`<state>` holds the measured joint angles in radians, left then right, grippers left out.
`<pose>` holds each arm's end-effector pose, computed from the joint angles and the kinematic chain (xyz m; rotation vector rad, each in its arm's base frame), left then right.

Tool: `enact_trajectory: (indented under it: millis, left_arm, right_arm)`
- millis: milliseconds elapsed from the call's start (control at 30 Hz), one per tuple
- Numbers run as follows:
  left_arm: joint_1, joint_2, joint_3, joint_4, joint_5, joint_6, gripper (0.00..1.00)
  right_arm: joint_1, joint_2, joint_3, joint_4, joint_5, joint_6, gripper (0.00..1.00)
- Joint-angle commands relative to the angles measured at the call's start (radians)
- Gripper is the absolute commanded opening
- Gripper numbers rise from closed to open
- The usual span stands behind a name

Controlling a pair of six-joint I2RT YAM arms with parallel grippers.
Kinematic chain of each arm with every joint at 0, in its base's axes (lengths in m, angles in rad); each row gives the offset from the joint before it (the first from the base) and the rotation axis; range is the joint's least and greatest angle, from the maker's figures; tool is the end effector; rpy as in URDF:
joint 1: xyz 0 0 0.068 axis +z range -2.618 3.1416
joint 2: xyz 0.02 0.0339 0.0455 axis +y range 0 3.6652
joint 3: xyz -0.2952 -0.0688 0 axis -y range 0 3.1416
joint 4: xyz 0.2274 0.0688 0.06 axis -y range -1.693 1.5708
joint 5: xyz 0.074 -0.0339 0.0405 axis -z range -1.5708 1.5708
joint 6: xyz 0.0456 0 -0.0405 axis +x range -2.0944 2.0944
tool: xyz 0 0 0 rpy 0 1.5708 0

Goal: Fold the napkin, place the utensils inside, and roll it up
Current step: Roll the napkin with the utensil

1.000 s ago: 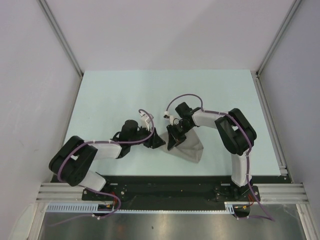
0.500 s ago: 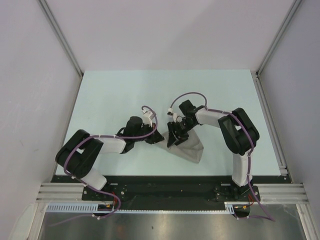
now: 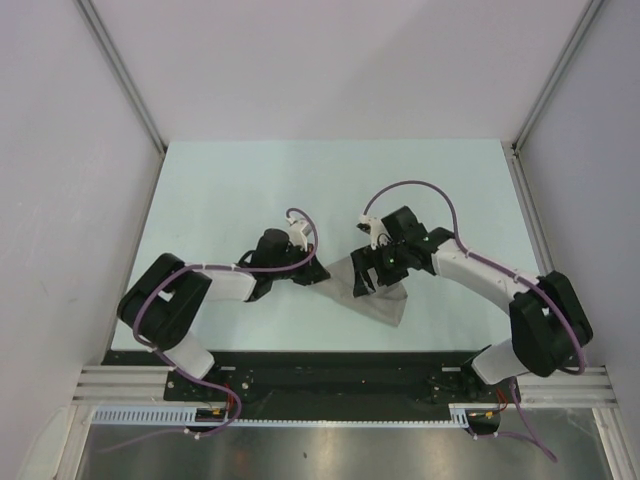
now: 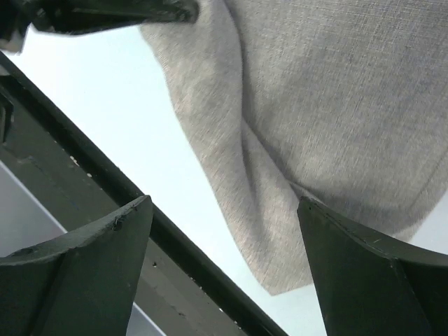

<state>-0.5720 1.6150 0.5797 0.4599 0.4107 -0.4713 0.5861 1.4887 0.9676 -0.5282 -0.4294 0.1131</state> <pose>0.2406 -0.1765 0.1804 0.3701 2.2497 -1.0225 0.2231 0.1709 0.2464 -0.7818 2.5765 0.7963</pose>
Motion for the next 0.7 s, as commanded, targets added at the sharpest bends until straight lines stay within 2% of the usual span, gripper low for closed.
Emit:
enact_trajectory:
  millis: [0,167,500,667]
  left_arm:
    - [0.001,0.039,0.032,-0.049,-0.042,-0.009,0.0]
    - [0.011,0.048,0.045,-0.053,-0.038,-0.012,0.0]
    - [0.032,0.054,0.048,-0.05,-0.023,-0.007,0.0]
    - [0.037,0.059,0.051,-0.049,-0.016,-0.006,0.0]
  right_arm:
    - [0.064,-0.065,-0.041,-0.029,0.153,0.008,0.9]
    - [0.129,-0.045,-0.049,-0.053,0.21,0.019,0.9]
    - [0.165,0.038,-0.046,-0.078,0.319,0.025,0.9]
    - [0.167,0.087,-0.032,-0.096,0.325,0.033,0.89]
